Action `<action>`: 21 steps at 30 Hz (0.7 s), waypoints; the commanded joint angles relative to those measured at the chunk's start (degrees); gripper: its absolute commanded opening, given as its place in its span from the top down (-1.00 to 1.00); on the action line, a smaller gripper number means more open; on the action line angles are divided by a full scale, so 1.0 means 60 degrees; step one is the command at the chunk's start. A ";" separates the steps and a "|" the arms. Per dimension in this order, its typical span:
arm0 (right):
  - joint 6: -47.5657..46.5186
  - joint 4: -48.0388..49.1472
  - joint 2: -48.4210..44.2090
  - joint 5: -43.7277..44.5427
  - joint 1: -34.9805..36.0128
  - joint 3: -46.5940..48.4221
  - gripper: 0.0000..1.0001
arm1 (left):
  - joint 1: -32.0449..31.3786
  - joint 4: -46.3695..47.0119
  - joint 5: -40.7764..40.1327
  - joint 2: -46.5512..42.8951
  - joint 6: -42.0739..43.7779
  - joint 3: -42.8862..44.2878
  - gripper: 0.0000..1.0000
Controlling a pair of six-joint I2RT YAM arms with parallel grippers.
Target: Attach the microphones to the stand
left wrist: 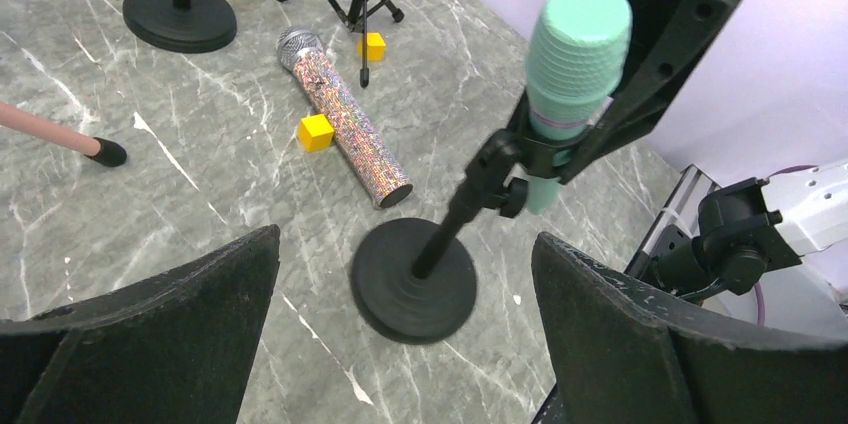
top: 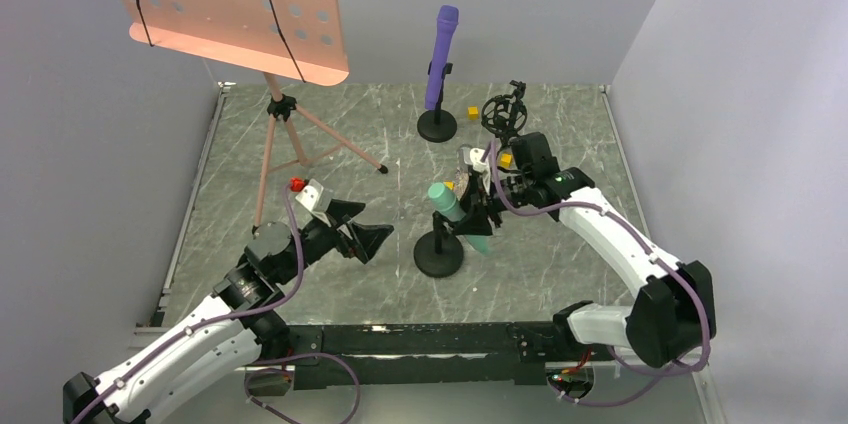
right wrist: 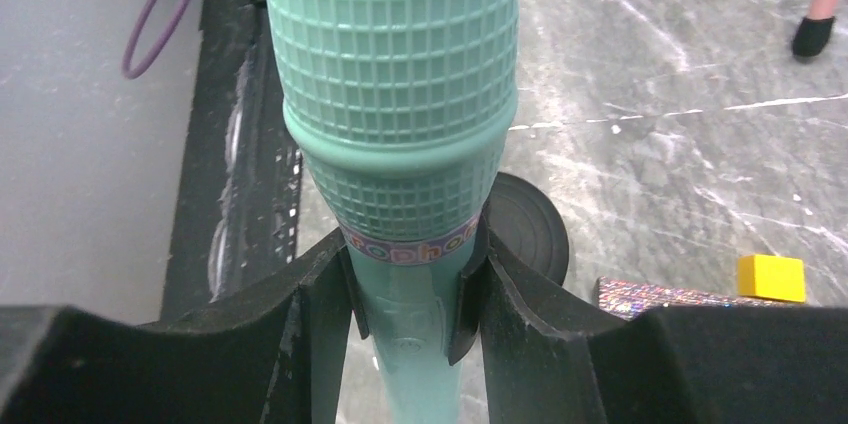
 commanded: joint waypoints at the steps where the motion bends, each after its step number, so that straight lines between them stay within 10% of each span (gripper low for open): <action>1: -0.1613 -0.2395 -0.0911 -0.1143 -0.0245 0.1059 0.49 | -0.0040 -0.0013 -0.0172 -0.0277 0.0236 0.0172 -0.99; 10: -0.4040 -0.6211 -0.1068 -0.1396 -0.2035 0.2287 0.52 | -0.0042 0.0042 -0.0061 -0.0292 0.0434 0.0190 -0.99; 21: -0.3061 -0.5144 0.0272 -0.0791 -0.6690 0.4223 0.51 | -0.0030 -0.0020 0.0183 -0.0415 0.0576 0.0167 -0.99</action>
